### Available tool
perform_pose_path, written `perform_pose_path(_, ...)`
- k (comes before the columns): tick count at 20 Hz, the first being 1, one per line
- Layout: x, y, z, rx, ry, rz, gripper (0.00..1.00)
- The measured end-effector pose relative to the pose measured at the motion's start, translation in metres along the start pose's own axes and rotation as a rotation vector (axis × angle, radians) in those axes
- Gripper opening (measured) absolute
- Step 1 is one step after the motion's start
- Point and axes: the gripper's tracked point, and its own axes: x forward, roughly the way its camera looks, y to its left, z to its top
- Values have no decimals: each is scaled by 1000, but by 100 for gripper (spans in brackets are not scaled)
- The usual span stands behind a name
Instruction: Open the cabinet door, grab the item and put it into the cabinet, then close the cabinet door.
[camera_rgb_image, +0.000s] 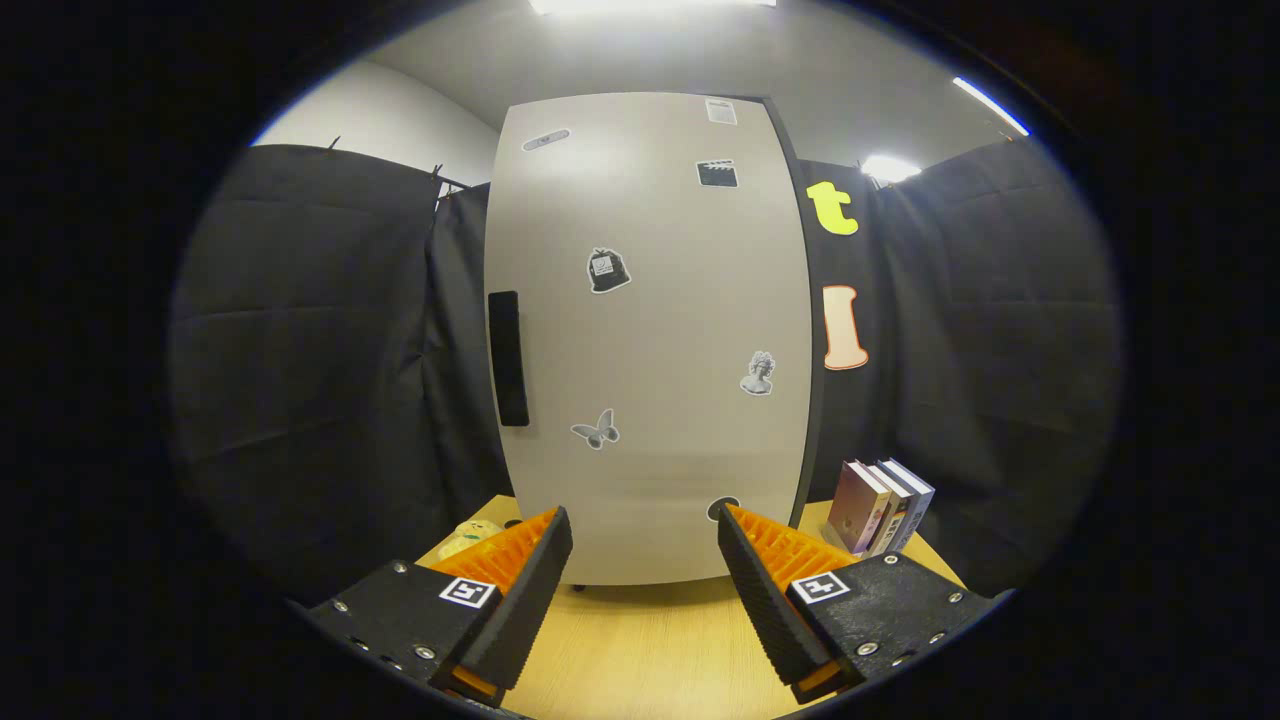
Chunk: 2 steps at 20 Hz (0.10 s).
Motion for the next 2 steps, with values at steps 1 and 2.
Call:
perform_pose_path(1, 0, -2, 1, -3, -7, -9, 92)
perform_pose_path(2, 1, -4, 3, 1, -16, -15, 92)
